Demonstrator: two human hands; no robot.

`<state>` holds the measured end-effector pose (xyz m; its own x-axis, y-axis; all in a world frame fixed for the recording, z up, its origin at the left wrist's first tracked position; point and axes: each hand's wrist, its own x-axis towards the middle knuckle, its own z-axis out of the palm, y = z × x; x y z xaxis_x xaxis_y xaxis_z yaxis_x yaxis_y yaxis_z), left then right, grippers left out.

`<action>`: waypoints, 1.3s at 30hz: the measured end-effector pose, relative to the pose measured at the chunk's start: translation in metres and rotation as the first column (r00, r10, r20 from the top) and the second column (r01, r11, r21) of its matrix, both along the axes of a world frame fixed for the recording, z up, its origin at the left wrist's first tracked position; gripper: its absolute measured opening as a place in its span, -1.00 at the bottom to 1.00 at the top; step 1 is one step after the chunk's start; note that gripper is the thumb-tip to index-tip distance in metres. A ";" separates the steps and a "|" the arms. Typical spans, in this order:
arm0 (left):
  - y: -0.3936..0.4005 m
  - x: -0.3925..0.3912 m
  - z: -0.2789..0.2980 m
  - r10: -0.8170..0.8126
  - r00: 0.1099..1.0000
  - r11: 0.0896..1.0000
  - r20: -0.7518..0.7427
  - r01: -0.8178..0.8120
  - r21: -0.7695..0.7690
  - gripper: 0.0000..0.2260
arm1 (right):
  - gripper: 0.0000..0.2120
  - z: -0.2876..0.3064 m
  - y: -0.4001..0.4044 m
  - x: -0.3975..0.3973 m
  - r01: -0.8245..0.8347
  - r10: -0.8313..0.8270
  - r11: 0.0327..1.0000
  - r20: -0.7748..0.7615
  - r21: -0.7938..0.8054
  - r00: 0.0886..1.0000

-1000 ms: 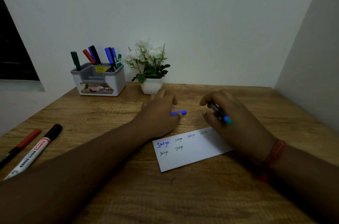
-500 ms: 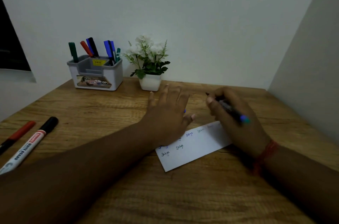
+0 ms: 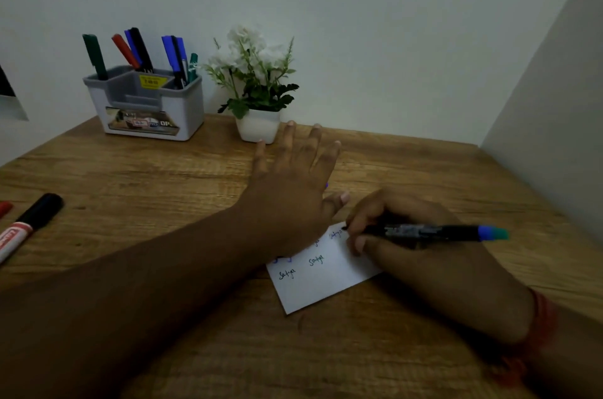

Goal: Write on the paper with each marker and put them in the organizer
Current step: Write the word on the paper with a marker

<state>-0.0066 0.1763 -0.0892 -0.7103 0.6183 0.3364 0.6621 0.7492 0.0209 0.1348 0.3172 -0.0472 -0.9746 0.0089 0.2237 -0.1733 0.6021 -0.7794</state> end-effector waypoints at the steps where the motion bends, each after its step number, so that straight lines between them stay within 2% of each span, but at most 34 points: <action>1: 0.001 0.000 0.000 0.002 1.000 1.000 -0.004 -0.002 0.000 -0.28 | -0.85 -0.001 0.000 0.000 0.009 -0.009 0.999 -0.002 0.042 1.000; 15: 0.003 -0.005 -0.004 0.010 0.999 1.000 -0.047 -0.011 -0.017 -0.28 | -0.91 -0.003 -0.003 0.000 0.094 -0.096 0.995 0.049 0.045 0.994; 26: 0.003 -0.004 -0.002 0.021 0.999 0.999 -0.032 -0.022 -0.035 -0.28 | -0.92 -0.002 -0.003 0.001 0.082 -0.086 0.995 0.087 0.053 0.992; 30: 0.003 -0.003 -0.002 0.018 1.000 0.999 -0.019 -0.019 -0.040 -0.34 | -0.94 -0.002 -0.002 0.000 0.088 -0.089 0.996 0.062 0.027 0.994; 39: 0.003 -0.003 -0.001 0.026 1.000 0.998 -0.011 -0.026 -0.056 -0.35 | -0.95 -0.004 -0.001 -0.002 0.104 -0.107 0.993 0.060 0.055 0.992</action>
